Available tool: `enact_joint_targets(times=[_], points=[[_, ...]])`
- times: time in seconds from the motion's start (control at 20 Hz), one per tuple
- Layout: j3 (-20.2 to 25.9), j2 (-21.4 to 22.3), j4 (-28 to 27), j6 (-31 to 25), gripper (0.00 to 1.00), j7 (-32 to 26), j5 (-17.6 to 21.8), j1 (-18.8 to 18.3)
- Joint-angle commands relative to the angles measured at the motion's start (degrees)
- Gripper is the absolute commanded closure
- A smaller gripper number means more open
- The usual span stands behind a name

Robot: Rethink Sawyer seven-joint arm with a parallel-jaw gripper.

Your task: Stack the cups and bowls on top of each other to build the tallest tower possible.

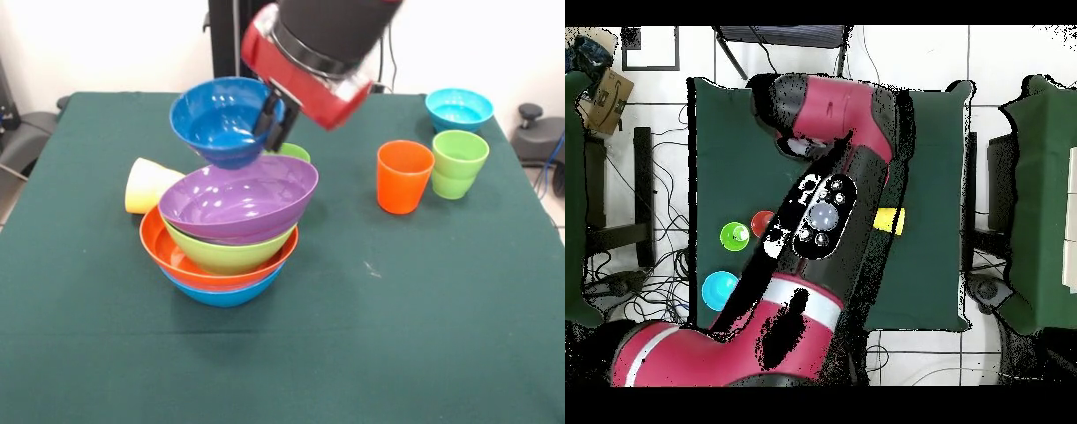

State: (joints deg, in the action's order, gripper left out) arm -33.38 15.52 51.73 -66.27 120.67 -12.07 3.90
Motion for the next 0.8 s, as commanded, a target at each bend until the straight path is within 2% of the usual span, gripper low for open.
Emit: enact_joint_targets(times=[0.05,0.2,0.45,0.5,0.65,0.8], points=[[5.7,-8.3,-16.2,-12.8,1.00,9.1,-2.3,-0.9],[4.0,-11.2,-23.0,-17.7,1.00,10.4,-3.9,-1.5],[1.5,-14.9,-30.8,-21.8,1.00,9.0,-6.3,-3.1],[0.9,-15.5,-31.8,-21.5,0.00,7.8,-6.9,-3.4],[0.5,-16.0,-31.8,-15.9,0.00,8.1,-6.1,-3.6],[0.4,-16.6,-32.5,-15.5,0.00,7.0,-6.7,-4.0]])
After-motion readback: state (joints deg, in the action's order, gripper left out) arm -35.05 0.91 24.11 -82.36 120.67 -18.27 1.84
